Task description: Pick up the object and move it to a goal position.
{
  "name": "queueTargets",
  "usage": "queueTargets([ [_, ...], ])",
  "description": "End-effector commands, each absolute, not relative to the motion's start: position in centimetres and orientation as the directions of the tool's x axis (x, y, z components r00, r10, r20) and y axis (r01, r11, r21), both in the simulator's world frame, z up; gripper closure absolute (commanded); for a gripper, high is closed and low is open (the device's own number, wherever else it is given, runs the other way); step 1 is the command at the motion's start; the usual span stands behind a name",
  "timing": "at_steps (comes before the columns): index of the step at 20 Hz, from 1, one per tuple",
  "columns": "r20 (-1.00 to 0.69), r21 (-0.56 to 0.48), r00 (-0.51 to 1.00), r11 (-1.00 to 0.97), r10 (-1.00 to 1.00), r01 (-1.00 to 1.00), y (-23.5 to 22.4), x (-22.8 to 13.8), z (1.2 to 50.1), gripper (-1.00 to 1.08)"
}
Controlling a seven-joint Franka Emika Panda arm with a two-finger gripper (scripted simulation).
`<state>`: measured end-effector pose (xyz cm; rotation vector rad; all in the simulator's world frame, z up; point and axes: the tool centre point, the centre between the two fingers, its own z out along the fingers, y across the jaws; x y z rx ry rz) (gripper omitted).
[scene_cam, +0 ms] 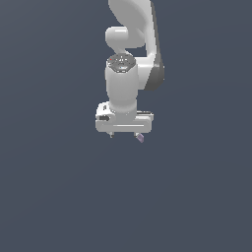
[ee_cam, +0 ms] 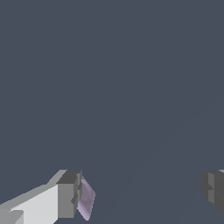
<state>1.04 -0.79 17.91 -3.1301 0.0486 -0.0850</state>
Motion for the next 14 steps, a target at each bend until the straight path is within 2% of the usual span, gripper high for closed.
queueTargets([
  [1, 0.054, -0.011, 0.998, -0.999, -0.031, -0.031, -0.8, 1.0, 17.9, -0.92],
  [14, 0.042, 0.01, 0.998, -0.999, -0.036, -0.037, -4.0, 0.8, 17.6, -0.92],
])
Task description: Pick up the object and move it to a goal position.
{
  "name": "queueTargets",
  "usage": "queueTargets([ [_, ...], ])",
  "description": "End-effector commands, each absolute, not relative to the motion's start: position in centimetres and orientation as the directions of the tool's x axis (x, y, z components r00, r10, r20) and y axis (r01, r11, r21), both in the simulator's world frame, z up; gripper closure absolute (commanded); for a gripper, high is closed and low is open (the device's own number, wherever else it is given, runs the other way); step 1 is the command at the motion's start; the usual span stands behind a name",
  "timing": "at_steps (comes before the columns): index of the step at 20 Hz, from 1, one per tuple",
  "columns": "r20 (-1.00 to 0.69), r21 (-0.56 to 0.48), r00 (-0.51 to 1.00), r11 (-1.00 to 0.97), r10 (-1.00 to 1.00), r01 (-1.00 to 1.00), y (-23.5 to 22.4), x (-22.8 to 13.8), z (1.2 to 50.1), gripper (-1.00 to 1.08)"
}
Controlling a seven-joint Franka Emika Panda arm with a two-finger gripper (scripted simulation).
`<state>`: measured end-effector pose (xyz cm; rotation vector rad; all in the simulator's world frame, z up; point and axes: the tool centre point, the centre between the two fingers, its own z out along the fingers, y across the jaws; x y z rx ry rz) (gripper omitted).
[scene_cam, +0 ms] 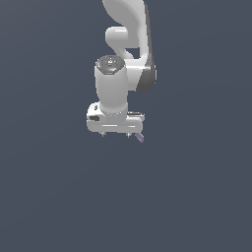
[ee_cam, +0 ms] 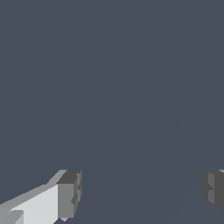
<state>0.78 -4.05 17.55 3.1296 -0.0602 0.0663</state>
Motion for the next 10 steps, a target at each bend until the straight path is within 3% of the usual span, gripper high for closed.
queueTargets([
  [1, 0.042, 0.01, 0.999, -0.999, -0.033, -0.033, -3.9, 0.7, 17.5, -0.92],
  [10, 0.032, 0.013, 0.996, -0.996, 0.088, 0.088, -1.7, -0.6, 15.7, -0.92],
])
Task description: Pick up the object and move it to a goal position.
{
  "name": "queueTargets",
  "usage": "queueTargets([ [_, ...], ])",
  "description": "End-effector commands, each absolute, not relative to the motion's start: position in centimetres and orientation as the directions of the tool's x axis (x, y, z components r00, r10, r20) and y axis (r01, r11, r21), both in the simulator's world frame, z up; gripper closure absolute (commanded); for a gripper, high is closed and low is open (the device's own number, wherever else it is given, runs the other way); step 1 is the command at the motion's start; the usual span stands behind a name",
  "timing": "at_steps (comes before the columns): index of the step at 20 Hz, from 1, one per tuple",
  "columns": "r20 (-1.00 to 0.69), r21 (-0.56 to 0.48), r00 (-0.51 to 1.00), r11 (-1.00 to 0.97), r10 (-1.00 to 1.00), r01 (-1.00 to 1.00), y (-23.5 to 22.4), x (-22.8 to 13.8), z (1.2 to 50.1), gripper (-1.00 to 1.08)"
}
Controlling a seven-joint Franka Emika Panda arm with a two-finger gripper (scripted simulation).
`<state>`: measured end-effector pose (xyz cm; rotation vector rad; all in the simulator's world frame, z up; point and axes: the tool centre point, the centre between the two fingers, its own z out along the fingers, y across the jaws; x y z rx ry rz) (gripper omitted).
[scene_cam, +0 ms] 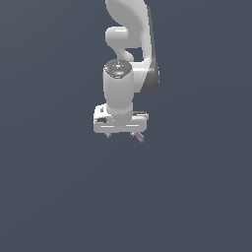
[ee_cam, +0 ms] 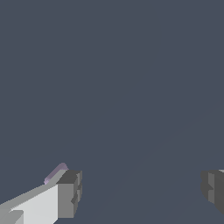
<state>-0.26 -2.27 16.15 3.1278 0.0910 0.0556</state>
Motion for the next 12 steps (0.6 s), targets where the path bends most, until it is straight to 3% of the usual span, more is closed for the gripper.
queueTargets([
  [1, 0.03, 0.014, 0.993, -0.994, 0.112, 0.112, -1.3, -0.9, 15.4, -0.92],
  [12, 0.007, 0.008, 0.893, -0.893, 0.45, 0.45, 4.8, -5.8, 10.8, -0.92],
])
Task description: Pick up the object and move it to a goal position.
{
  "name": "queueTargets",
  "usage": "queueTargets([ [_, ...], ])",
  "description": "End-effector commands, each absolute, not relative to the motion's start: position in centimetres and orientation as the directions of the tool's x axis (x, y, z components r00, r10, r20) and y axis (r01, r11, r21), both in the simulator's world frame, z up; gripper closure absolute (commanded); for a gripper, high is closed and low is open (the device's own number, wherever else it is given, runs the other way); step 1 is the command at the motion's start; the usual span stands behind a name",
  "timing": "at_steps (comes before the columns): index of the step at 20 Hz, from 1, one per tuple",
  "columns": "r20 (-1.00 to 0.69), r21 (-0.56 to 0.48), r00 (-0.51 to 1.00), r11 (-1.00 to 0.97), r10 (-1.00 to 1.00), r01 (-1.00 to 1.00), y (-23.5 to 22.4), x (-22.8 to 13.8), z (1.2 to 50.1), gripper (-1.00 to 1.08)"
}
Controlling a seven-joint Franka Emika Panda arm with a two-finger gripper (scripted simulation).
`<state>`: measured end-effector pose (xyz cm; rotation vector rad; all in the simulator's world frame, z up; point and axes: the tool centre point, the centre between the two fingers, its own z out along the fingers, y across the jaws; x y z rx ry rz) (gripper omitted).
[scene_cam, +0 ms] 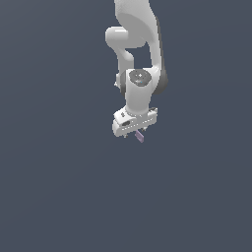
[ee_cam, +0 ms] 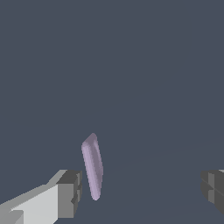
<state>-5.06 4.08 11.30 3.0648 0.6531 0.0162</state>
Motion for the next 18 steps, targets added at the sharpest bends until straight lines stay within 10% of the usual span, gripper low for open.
queueTargets([
  [1, 0.005, 0.007, 0.881, -0.881, 0.473, 0.473, 5.2, -6.2, 10.5, -0.92],
  [18, 0.0, 0.0, 0.812, -0.812, 0.584, 0.584, 7.3, -8.3, 8.2, -0.92],
])
